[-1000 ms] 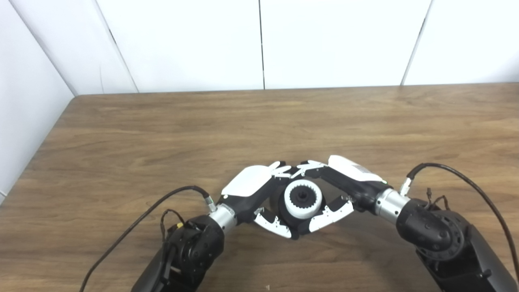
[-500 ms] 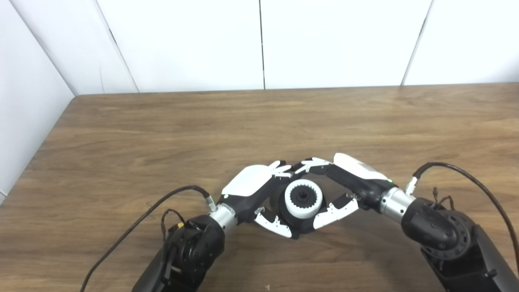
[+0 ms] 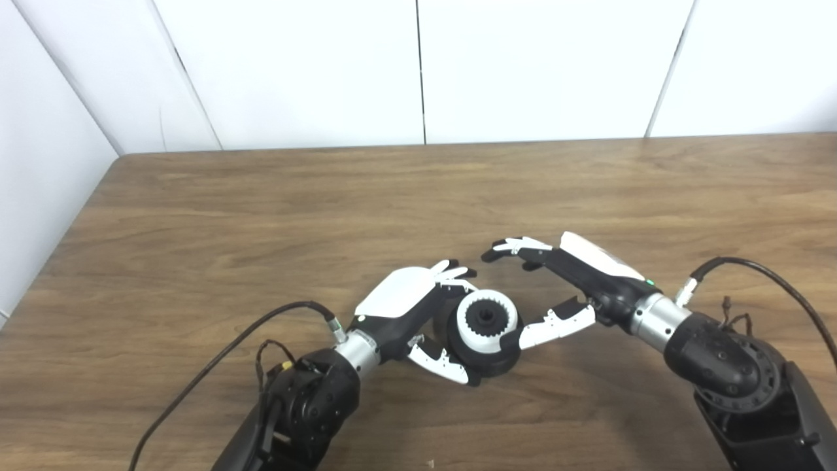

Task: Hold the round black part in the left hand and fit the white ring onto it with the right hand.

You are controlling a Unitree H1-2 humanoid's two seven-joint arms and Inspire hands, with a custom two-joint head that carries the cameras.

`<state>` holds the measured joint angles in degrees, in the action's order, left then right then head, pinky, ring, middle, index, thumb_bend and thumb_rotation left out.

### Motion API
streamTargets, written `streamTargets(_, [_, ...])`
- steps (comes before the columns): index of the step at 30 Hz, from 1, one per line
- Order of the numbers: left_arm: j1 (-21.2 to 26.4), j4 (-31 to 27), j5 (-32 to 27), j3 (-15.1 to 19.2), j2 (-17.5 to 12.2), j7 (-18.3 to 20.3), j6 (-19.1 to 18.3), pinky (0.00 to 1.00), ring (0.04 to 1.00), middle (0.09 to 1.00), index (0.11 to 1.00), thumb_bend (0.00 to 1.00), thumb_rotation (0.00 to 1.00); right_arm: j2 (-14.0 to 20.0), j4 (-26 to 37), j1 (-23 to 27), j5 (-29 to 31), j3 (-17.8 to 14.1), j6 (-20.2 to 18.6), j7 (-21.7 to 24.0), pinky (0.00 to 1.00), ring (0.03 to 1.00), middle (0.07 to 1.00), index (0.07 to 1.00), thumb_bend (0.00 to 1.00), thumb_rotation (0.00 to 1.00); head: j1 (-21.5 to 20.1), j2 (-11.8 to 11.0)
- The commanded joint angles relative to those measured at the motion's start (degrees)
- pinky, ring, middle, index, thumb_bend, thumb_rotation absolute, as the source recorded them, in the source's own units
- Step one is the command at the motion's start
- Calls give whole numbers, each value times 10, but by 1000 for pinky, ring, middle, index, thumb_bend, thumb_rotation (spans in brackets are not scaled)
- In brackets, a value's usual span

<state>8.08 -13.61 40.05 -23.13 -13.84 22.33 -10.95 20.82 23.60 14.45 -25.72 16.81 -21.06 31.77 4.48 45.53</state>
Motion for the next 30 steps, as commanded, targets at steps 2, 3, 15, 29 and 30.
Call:
streamTargets(2, [-6, -14, -23, 23, -17, 19, -27, 907, 960, 897, 695, 790, 266, -3, 23, 11, 5, -10, 4, -15, 841, 965, 922, 829, 998, 522, 0, 0])
streamTargets(3, [-7, -17, -38, 32, -18, 27, -34, 895, 946, 888, 702, 813, 262, -4, 23, 9, 6, -11, 5, -17, 838, 962, 922, 828, 996, 529, 0, 0])
streamTargets(15, [-11, -50, -123, 85, -53, 64, -95, 871, 912, 869, 816, 941, 246, -14, 19, -13, 10, -32, -21, -35, 840, 936, 918, 823, 977, 542, 1, 3])
streamTargets(29, [-4, -48, -156, 91, -86, 71, -105, 912, 965, 917, 867, 1000, 258, -15, 14, -30, 21, -50, -22, -56, 858, 946, 916, 810, 967, 523, -3, 3])
streamTargets(30, [-3, -47, -156, 91, -85, 70, -104, 915, 968, 919, 866, 1000, 254, -14, 16, -30, 19, -50, -24, -57, 859, 946, 915, 810, 970, 527, -3, 2])
